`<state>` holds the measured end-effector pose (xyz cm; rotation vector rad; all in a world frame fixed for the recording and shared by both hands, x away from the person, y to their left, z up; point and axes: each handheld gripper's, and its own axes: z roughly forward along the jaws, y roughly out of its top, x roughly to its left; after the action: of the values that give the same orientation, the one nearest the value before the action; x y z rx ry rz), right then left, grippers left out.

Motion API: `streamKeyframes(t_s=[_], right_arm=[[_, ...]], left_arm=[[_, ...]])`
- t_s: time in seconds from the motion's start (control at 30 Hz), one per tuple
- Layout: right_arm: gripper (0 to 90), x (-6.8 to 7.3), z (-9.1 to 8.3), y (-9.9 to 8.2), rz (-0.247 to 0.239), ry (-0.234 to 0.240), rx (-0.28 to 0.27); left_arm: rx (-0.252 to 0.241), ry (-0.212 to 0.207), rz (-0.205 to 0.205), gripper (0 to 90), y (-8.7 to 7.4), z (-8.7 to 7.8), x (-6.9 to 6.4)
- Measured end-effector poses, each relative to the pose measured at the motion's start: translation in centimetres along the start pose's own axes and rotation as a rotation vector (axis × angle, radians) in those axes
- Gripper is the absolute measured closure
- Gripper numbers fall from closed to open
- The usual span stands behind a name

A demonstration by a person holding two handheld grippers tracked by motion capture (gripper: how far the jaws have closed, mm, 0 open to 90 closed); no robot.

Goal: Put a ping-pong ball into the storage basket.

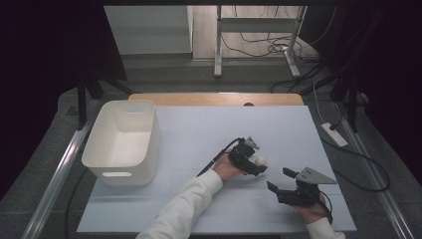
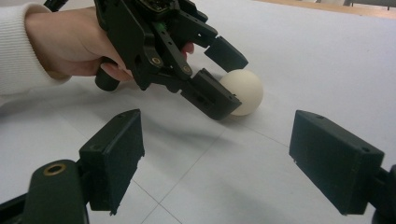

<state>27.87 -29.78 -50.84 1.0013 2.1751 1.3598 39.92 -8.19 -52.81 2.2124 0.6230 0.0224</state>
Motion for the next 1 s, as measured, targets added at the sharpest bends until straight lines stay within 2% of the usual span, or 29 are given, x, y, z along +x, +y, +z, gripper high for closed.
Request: streamKeyframes(t_s=[0.2, 0.27, 0.3, 0.4, 0.43, 0.57, 0.87, 1.0], right_arm=[[17.9, 0.0, 0.0, 0.0, 0.001, 0.000, -0.001], [17.9, 0.0, 0.0, 0.0, 0.003, 0.001, 0.000], [17.9, 0.0, 0.0, 0.0, 0.002, 0.001, -0.001], [17.9, 0.0, 0.0, 0.0, 0.002, 0.001, -0.001], [17.9, 0.0, -0.1, 0.0, 0.004, -0.001, 0.001], [17.9, 0.0, -0.1, 0.0, 0.001, -0.002, 0.001], [17.9, 0.0, -0.1, 0.0, 0.001, -0.004, 0.002], [17.9, 0.0, -0.1, -0.1, 0.002, -0.003, -0.001]], left_arm=[[0.004, -0.014, -0.003, 22.0, 0.2, 0.5, 0.1], [0.005, -0.025, -0.005, 30.0, 0.1, 0.6, 0.1], [0.008, -0.026, -0.003, 30.0, 0.1, 0.6, 0.1], [0.010, -0.021, -0.002, 47.1, 0.1, 0.5, 0.1], [0.008, -0.039, -0.007, 50.1, 0.1, 0.5, 0.2], [0.010, -0.036, -0.010, 51.0, 0.2, 0.3, 0.1], [-0.017, -0.042, -0.015, 51.1, 0.3, -0.6, -0.2], [-0.016, -0.016, 0.002, 51.1, 0.3, -1.3, -0.3]])
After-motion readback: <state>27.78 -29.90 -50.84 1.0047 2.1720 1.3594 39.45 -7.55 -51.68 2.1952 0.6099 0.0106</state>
